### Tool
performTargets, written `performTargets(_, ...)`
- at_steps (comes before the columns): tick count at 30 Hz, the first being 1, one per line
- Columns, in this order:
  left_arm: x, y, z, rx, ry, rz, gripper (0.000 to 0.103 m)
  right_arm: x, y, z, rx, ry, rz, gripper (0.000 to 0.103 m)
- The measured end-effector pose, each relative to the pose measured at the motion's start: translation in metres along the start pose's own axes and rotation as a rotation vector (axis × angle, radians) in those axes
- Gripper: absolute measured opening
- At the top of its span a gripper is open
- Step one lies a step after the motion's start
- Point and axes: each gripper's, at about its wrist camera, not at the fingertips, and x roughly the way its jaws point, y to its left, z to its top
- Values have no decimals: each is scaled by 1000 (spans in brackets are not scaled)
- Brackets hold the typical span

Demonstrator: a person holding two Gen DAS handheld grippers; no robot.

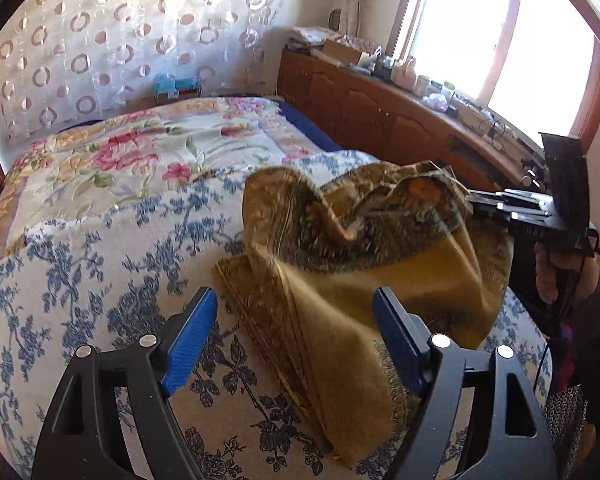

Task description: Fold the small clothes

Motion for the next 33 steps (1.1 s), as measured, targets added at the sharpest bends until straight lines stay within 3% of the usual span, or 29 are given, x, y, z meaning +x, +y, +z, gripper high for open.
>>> performTargets(1, 3, 0, -2, -2, 7, 7, 80, 1, 3, 1, -19, -3, -5, 6)
performTargets(3, 5, 0, -4, -2, 12, 27, 80, -4, -7, 3, -5, -66, -15, 6)
performTargets(6, 8, 2, -9, -6, 17, 47, 80, -13, -42, -5, 201, -165, -45, 6)
performTargets(8, 10, 4, -11, -13, 27, 45, 80, -4, -51, -10, 263, -127, -43, 6)
performTargets(12, 14, 10, -10, -44, 36, 23, 80, 3, -37, -17, 223, -79, -81, 6)
performTargets(13, 16, 12, -9, -53, 36, 18, 80, 1, -35, -17, 224, -76, -80, 9)
performTargets(14, 17, 12, -7, -60, 35, 10, 77, 0, -34, -14, 225, -69, -80, 19)
performTargets(15, 19, 13, -6, -68, 40, 3, 74, -1, -35, -13, 227, -61, -84, 34)
performTargets(17, 25, 14, -4, -90, 54, -38, 59, 4, -37, -6, 223, -46, -64, 55)
performTargets(21, 34, 16, -2, -118, 73, -54, 57, 11, -51, 4, 193, 39, -41, 65)
performTargets(22, 35, 16, -1, -119, 71, -52, 57, 14, -53, 3, 195, 58, -38, 66)
performTargets(24, 35, 14, 0, -101, 70, -52, 44, 21, -59, 1, 221, 87, -6, 66)
performTargets(26, 36, 14, 0, -93, 72, -61, 22, 24, -62, 3, 232, 93, 26, 65)
performTargets(29, 30, 16, 1, -110, 66, -113, 9, 27, -66, 4, 242, 115, 74, 62)
performTargets(31, 21, 13, 2, -106, 41, -130, 8, 24, -66, 8, 222, 107, 87, 46)
performTargets(32, 16, 11, 3, -106, 25, -143, 7, 21, -63, 10, 192, 100, 91, 30)
performTargets(33, 12, 9, 4, -107, 12, -150, 7, 20, -62, 12, 172, 96, 95, 21)
